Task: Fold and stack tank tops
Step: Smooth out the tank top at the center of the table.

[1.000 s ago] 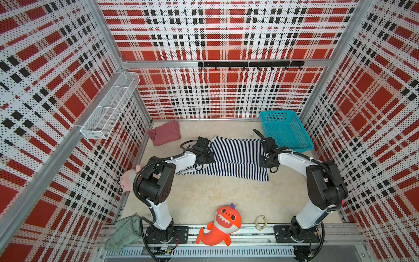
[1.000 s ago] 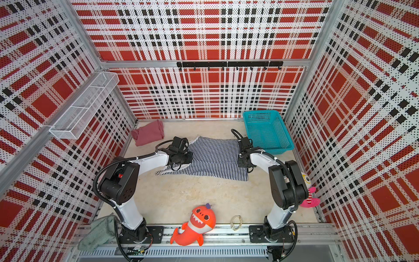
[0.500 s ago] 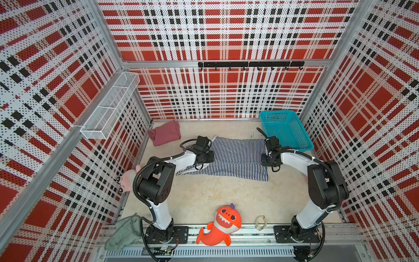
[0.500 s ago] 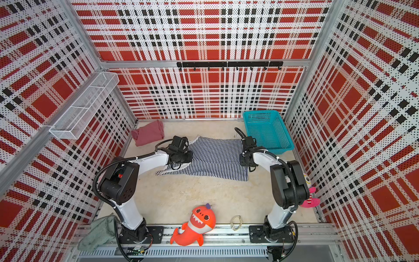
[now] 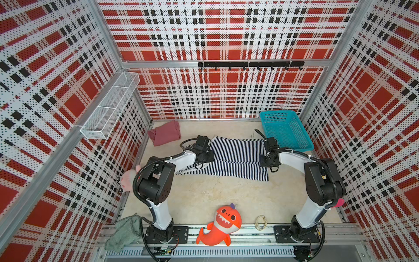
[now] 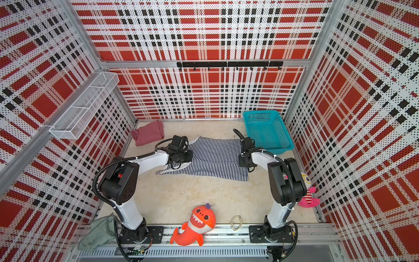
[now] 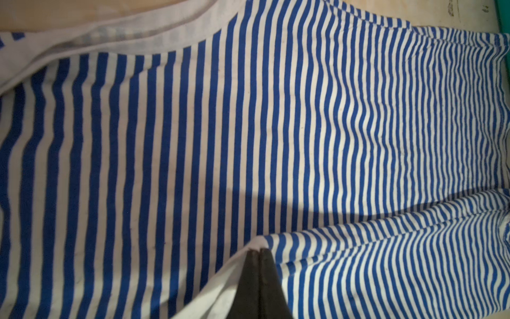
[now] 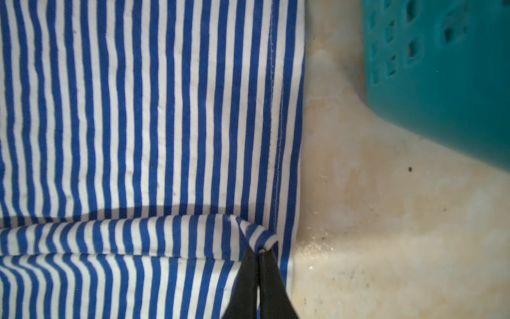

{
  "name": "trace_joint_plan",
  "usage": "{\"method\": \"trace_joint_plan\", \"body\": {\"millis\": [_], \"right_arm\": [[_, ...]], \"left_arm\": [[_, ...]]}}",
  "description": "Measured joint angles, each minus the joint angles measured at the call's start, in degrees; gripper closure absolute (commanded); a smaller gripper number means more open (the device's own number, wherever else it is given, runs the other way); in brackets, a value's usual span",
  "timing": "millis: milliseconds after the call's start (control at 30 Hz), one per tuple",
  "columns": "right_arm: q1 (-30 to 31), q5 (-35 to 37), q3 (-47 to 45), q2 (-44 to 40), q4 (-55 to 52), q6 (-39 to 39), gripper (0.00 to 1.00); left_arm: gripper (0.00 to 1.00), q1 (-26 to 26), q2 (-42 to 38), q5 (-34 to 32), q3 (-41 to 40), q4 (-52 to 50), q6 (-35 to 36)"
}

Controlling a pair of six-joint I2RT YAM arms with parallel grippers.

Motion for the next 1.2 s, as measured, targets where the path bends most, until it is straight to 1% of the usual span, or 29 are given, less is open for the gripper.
{"method": "trace_joint_plan", "body": {"millis": [100, 233, 467, 500, 533, 567, 600, 633, 667, 700, 733, 800, 933, 1067, 1133, 1200], "right_arm": [[0.0, 1.2, 0.2, -1.7, -0.9, -0.5, 1.0], [0.0, 2.5, 2.4, -1.7, -2.3, -1.6, 1.0], [0.0, 4.0, 8.3, 2.7, -2.7, -3.9, 1.0], [0.0, 4.1, 8.9, 3.5, -2.8, -4.2, 0.92], [0.0, 4.2, 9.4, 4.2, -2.9, -4.5, 0.81], [-0.1, 4.2, 9.7, 4.7, -2.9, -4.7, 0.7], [-0.2, 4.2, 10.0, 5.1, -3.1, -5.1, 0.62], [-0.2, 4.2, 10.2, 5.2, -3.3, -5.2, 0.57], [-0.2, 4.2, 10.2, 5.2, -3.5, -5.1, 0.56], [-0.3, 4.3, 10.3, 5.1, -3.8, -5.3, 0.55], [-0.3, 4.4, 10.2, 4.8, -3.9, -5.4, 0.55], [-0.3, 4.3, 9.6, 3.5, -4.1, -5.1, 0.55], [0.8, 3.0, 5.9, -3.0, -4.0, -3.7, 0.57], [4.3, 1.5, 1.6, -8.1, -2.3, -0.9, 0.61], [6.0, 0.7, -0.7, -8.7, -1.1, 0.7, 0.64], [7.3, -0.1, -3.1, -8.7, -0.2, 1.8, 0.69]], "left_arm": [[1.0, 0.3, 0.0, 0.1, 0.0, 0.0, 0.0], [1.0, 0.7, 0.1, 0.4, 0.4, 0.0, 0.0], [1.0, 1.1, 2.7, 0.8, 3.1, 0.3, 0.0], [1.0, 1.2, 3.5, 0.8, 3.7, 0.4, 0.0], [1.0, 1.3, 4.4, 0.8, 4.4, 0.4, 0.2], [0.94, 1.4, 5.2, 0.8, 5.0, 0.4, 0.5], [0.77, 1.6, 6.0, 0.8, 5.7, 0.5, 0.9], [0.64, 1.7, 6.7, 0.7, 6.3, 0.4, 1.6], [0.57, 1.8, 7.1, 0.6, 6.9, 0.3, 1.8], [0.52, 2.0, 7.3, 0.3, 7.5, 0.0, 2.2], [0.51, 2.2, 7.4, 0.0, 8.1, -0.4, 2.5], [0.5, 2.6, 7.3, -0.8, 9.6, -0.9, 3.2], [0.52, 2.6, 5.9, -1.5, 10.4, -0.8, 3.2], [0.54, 0.2, 4.5, -1.2, 7.3, 2.3, 2.0], [0.54, -0.9, 4.8, -0.5, 4.7, 4.1, 1.0], [0.55, -1.7, 5.5, 0.3, 2.2, 4.9, 0.2]]}}
